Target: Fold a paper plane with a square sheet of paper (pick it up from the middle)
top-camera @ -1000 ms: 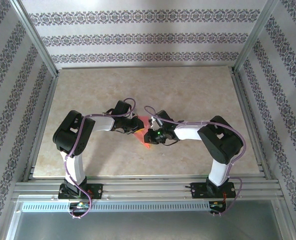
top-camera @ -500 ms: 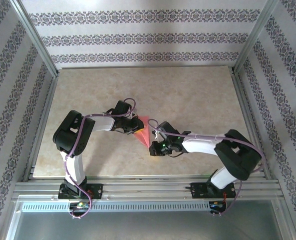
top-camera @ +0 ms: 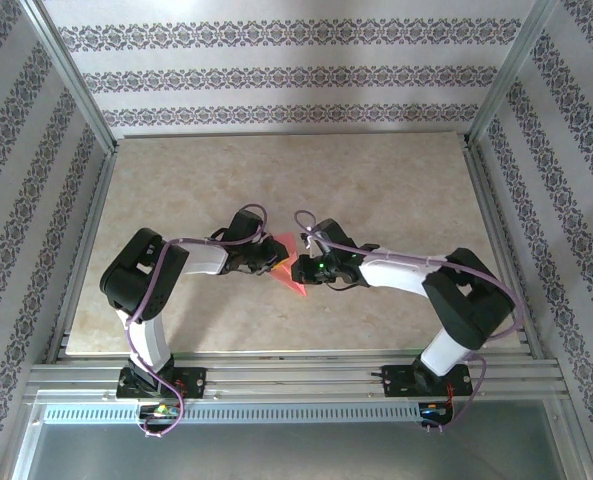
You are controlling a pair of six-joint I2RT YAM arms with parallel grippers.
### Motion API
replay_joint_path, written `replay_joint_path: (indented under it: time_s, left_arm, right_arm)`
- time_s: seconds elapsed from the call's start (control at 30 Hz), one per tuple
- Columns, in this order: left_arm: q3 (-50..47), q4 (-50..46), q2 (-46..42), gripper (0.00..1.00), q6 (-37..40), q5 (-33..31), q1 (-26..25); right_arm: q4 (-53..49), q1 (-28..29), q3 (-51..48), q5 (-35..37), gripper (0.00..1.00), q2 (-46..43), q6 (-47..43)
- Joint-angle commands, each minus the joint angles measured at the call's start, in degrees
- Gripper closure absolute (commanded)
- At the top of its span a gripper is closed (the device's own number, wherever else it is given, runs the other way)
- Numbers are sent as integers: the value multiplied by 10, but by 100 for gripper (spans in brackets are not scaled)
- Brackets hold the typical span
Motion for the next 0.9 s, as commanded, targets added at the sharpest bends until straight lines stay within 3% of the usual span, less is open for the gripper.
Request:
replay_joint_path:
  time_s: [0.0, 0.2, 0.57, 0.73, 0.87]
  left_arm:
    - [-26, -44, 17, 79, -30, -39, -14]
    - [-25, -42, 26, 79, -21, -29, -14]
    - [-9, -56, 17, 80, 12, -13, -14]
    - [28, -57, 5, 80, 88, 48, -11]
    - [80, -150, -29, 79, 190, 44, -6]
  right_arm:
    - [6, -8, 21, -20, 88, 33, 4]
    - [-8, -10, 58, -20, 88, 68, -1]
    - [-13, -19, 41, -16, 88, 99, 6]
    - [-40, -22, 42, -15, 89, 118, 8]
    - [-52, -23, 33, -3, 89, 118, 13]
